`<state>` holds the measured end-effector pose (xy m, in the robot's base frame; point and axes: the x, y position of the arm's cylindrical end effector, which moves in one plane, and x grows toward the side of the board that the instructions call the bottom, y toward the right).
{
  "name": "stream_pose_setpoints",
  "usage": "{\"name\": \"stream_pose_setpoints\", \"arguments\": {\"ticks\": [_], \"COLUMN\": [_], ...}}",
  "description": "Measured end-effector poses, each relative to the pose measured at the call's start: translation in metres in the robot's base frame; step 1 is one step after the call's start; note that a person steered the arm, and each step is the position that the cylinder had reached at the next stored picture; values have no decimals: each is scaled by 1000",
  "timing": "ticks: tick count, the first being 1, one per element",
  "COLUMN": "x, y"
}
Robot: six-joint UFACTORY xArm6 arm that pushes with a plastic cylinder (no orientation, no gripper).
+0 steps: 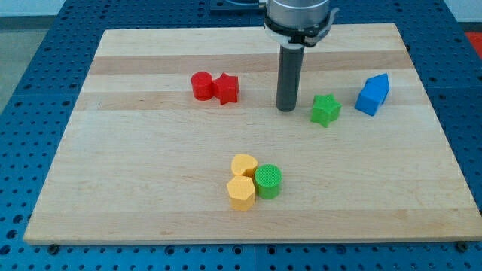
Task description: Move the green star diagonal to the green circle
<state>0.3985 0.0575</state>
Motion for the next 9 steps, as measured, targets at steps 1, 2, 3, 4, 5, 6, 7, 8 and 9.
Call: {"name": "stream_pose_setpoints", "arguments": {"ticks": [1,2,3,4,5,6,7,8,9], "x": [-8,-11,-13,-13,-1,20,40,47,37], "y": [18,49,75,92,93,93,93,91,90]}}
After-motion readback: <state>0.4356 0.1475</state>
